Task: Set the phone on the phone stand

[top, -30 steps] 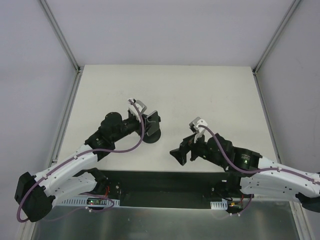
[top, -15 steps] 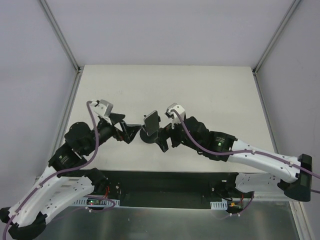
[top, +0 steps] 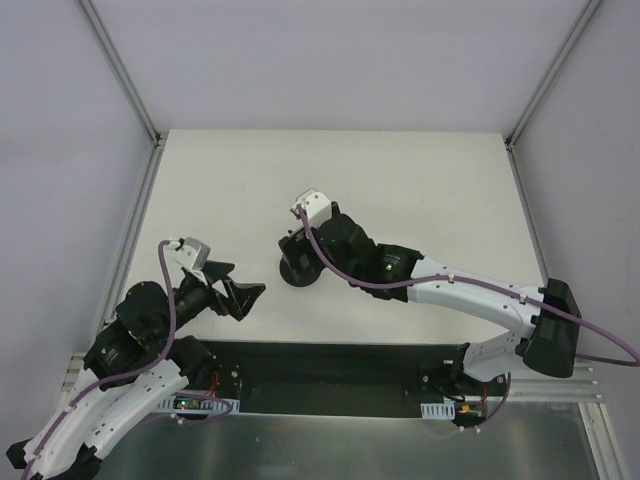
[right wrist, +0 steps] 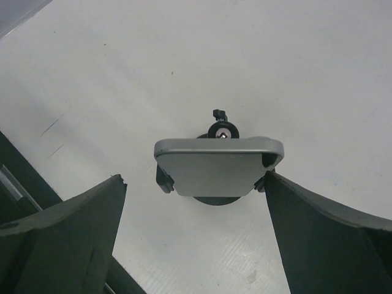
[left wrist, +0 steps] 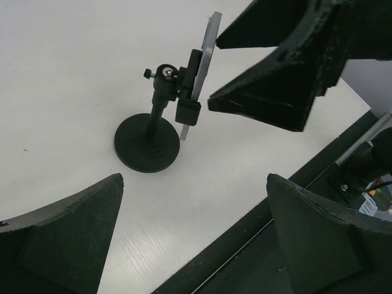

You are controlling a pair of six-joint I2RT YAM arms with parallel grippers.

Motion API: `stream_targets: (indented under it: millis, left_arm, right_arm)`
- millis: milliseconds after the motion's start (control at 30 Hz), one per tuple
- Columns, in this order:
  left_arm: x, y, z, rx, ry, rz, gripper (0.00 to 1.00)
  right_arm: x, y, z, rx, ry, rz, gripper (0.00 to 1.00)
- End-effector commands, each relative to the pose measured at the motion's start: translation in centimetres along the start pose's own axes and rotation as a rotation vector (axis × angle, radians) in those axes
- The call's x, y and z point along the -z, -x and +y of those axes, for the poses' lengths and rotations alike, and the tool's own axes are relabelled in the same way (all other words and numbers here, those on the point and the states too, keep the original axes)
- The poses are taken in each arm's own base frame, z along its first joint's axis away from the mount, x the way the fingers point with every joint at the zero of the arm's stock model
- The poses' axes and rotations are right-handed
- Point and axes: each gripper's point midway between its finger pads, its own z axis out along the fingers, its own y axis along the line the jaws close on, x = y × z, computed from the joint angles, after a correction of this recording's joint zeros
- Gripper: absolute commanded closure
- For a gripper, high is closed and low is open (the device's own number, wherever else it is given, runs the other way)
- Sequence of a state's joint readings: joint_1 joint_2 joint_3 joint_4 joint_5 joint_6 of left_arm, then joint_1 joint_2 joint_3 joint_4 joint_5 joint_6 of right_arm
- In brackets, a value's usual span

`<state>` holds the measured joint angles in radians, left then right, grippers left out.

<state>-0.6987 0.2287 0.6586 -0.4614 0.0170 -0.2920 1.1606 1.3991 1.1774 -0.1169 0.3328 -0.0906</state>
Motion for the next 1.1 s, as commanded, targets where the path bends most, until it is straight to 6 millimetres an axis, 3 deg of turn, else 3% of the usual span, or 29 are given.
stream_targets:
  millis: [0, 367, 500, 600, 767, 900, 1067]
  left_arm:
    - [1.2, 0.7, -0.7, -0.054, -0.051, -0.042, 0.01]
    - [1.5, 0.4, -1.5, -0.08, -0.117, -0.071, 0.01]
    - [1.0, 0.0, -1.5, -0.083, -0.116, -0.038, 0.01]
    - [0.9, -0.1, -1.6, -0.082, -0.12, -0.028, 0.01]
    - [1.1, 0.0, -1.9, -0.087, -0.136, -0.038, 0.01]
    - [1.3, 0.1, -2.1, -0.092, -0.151, -0.047, 0.01]
    - [1.5, 0.2, -2.0, -0.092, -0.149, -0.062, 0.01]
  right_arm:
    - [-0.7, 4.1, -0.7, 0.007, -0.036, -0.107, 0.03]
    - [-2.2, 3.3, -1.2, 0.038, -0.025, -0.092, 0.03]
    - [-2.0, 2.4, -2.8, 0.016, -0.091, -0.063, 0.03]
    - [-1.5, 2.4, -2.8, 0.027, -0.063, -0.065, 0.03]
    - [-1.4, 2.3, -2.9, 0.058, 0.03, -0.051, 0.03]
    - [-1.1, 1.6, -0.9, 0.097, 0.244, -0.037, 0.03]
    - [-1.0, 1.0, -0.6, 0.174, 0.35, -0.026, 0.03]
